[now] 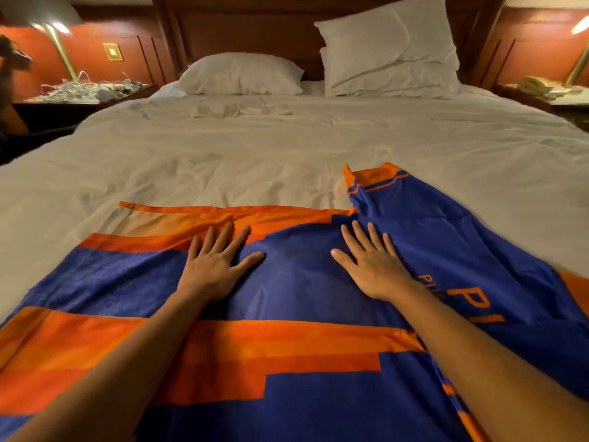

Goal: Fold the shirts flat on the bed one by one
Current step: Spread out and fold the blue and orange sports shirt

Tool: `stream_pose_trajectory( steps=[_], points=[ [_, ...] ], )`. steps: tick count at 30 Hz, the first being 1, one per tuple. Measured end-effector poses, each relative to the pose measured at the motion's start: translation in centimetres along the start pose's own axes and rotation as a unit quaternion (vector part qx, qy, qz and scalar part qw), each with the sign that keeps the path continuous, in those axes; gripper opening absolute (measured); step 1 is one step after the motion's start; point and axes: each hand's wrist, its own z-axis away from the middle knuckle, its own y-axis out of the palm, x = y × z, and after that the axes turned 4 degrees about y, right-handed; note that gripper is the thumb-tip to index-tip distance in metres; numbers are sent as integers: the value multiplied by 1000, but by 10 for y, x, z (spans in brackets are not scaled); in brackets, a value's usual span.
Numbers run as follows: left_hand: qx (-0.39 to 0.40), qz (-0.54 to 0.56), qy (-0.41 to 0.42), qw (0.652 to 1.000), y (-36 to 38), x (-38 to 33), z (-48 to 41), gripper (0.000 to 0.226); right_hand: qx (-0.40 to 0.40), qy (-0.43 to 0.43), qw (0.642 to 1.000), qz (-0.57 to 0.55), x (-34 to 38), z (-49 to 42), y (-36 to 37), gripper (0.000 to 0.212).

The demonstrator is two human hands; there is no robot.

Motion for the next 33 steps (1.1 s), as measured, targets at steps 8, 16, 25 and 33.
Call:
stream_pose_trajectory(
  steps=[8,16,25,33],
  points=[
    [-113,71,115,984,0,22,-98,78,-103,-165,981,1,-22,-105,-10,80],
    [-134,32,194,971,-20,49,-114,49,-160,-265,943,126,-70,-132,-61,63],
    [-167,-66,182,967,-105,128,-32,29,-168,-213,937,218,-110,-47,-153,67],
    [-175,-83,237,952,-134,144,101,35,-13,-64,952,298,-80,120,-125,43]
  ],
)
